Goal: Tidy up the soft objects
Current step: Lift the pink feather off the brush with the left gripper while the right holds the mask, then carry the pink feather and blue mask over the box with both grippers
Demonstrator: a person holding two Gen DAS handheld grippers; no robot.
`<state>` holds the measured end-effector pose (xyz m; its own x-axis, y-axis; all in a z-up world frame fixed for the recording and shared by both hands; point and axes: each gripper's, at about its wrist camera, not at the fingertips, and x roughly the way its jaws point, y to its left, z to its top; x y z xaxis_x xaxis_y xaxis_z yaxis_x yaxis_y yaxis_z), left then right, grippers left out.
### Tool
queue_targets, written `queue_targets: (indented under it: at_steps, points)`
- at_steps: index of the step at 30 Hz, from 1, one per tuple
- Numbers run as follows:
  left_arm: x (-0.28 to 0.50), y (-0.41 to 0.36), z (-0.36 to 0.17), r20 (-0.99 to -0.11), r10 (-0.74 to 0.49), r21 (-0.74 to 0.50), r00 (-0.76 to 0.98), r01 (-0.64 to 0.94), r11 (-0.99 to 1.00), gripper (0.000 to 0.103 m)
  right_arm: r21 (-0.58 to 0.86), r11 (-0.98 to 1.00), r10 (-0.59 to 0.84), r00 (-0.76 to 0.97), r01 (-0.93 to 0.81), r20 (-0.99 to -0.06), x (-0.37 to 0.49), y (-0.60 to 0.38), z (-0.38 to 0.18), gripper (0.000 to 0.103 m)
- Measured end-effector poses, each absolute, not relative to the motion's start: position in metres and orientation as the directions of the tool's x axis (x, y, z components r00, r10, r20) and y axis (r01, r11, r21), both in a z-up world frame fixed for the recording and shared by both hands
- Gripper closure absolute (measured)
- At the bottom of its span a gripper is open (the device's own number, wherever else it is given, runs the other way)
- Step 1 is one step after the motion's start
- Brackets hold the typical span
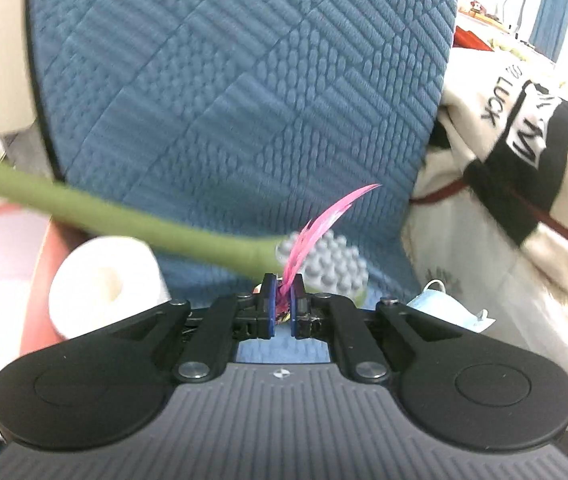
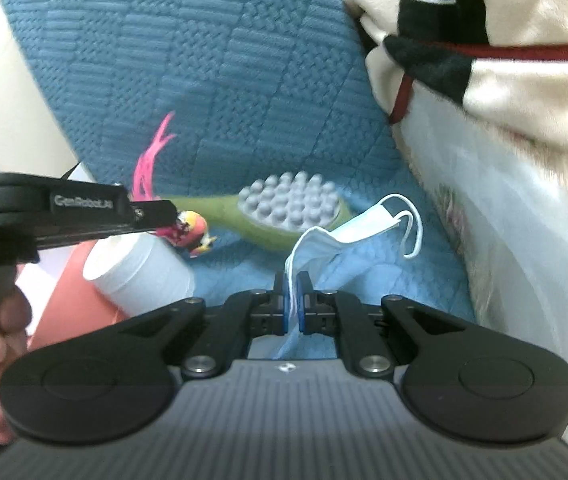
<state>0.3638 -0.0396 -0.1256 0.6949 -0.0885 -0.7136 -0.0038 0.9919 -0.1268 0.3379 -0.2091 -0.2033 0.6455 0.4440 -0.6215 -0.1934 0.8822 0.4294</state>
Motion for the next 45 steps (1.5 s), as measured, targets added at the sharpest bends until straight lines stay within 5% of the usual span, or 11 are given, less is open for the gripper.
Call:
queue_targets:
  at_steps: [29,45]
  points:
    - [0.211,0.006,-0.101,-0.745,-0.179,-0.255,0.642,-0.026,0.967,0.095,0.297,0.909,0.413,0.533,-0.293,-0.739,0.219,-0.187,-0.142,0.095]
    - [0.197,0.060,-0.014,-0.697,-0.167,-0.290,0.697,-0.062,0.955,0.095,0.300,0.852,0.512,0.566,-0.428,-0.646,0.238,-0.152,-0.041,0.095]
